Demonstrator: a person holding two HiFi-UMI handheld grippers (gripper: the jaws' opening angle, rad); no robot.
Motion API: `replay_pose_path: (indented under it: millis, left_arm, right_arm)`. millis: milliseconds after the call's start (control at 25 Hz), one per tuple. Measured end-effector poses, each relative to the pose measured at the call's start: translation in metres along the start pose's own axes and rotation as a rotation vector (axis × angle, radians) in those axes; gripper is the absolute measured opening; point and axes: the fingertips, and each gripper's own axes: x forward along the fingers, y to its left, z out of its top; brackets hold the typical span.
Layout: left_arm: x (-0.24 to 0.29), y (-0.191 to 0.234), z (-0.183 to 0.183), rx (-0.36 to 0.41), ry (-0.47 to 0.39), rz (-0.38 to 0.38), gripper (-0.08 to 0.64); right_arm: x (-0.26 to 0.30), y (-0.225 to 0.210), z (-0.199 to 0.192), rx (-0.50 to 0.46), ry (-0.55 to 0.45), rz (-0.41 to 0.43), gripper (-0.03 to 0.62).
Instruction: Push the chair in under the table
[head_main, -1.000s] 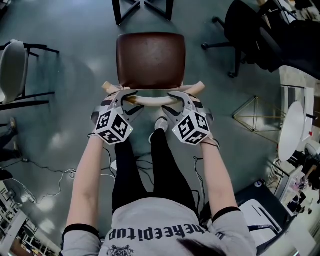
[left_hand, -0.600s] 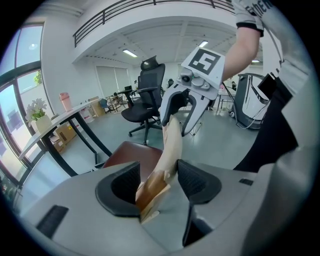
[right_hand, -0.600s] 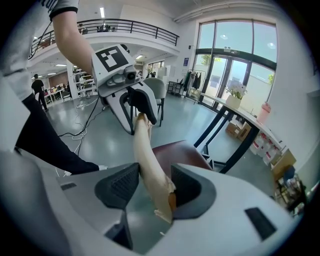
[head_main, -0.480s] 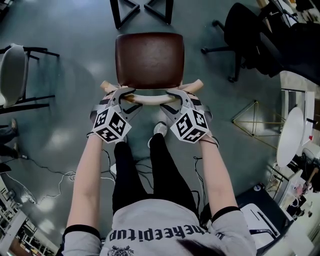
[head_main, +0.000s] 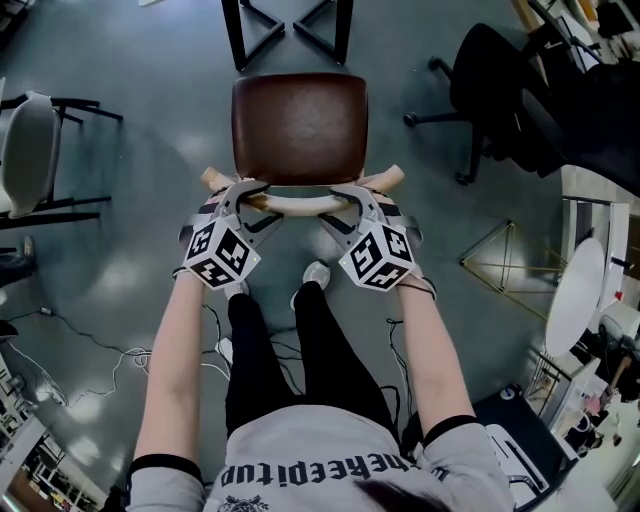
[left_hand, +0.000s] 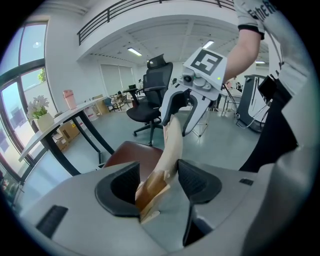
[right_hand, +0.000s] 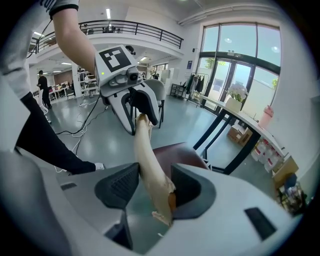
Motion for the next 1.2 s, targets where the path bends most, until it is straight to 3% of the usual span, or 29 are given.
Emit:
replay_pose_path:
  millis: [1200]
  left_arm:
    - [0.019, 0.057, 0.011, -0.010, -0.001, 0.016, 0.247]
  right_arm:
    - [0.018, -0.060, 0.006, -0.032, -0.016, 0.010, 0.204]
